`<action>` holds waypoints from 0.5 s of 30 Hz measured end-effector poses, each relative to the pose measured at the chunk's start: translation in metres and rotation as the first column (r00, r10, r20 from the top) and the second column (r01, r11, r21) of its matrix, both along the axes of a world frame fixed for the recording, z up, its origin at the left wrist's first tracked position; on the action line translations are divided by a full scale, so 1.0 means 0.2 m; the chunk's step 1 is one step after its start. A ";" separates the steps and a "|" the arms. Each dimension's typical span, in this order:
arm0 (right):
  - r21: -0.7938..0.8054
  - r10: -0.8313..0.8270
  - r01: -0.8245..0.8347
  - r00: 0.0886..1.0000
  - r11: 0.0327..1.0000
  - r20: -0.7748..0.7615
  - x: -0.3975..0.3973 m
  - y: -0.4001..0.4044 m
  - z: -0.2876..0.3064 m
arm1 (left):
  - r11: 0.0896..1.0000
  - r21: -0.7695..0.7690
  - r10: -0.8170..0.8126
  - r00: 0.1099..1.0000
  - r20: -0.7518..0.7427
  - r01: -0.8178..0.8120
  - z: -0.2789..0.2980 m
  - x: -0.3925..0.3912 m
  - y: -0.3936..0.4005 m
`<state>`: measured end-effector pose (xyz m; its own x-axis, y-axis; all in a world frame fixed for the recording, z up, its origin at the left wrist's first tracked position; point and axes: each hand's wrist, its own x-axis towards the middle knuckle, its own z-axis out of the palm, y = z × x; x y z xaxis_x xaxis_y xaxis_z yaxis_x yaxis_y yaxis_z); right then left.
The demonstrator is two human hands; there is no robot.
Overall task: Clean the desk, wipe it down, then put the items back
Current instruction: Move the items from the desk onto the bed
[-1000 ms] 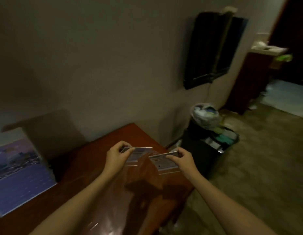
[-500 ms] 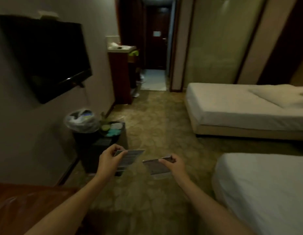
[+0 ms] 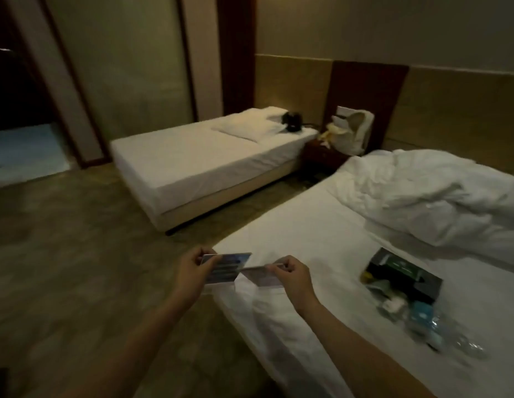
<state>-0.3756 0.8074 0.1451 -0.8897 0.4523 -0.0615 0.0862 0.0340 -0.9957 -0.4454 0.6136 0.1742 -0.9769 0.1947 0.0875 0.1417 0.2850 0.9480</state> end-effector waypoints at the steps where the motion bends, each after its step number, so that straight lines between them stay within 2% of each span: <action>1: -0.017 -0.048 0.048 0.999 0.999 0.004 0.00 0.07 -0.02 | 0.999 -0.011 -0.047 0.999 -0.001 0.047 -0.01 -0.06 0.09; 7: -0.036 -0.340 0.343 0.938 0.939 0.069 -0.08 0.43 -0.17 | 0.963 -0.041 -0.265 0.962 0.057 0.268 -0.20 -0.42 0.59; 11: -0.045 -0.522 0.528 0.847 0.848 0.103 -0.30 0.68 -0.28 | 0.919 -0.042 -0.387 0.917 0.098 0.392 -0.32 -0.74 0.94; 15: -0.082 -0.648 0.669 0.738 0.739 0.189 -0.50 0.87 -0.39 | 0.893 -0.044 -0.437 0.887 0.149 0.448 -0.42 -1.03 1.20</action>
<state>-0.4747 0.9812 0.0662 -0.3489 0.8988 -0.2652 0.1722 -0.2167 -0.9609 -0.6508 0.8541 0.0894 -0.7891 0.6105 -0.0680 0.1450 0.2926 0.9452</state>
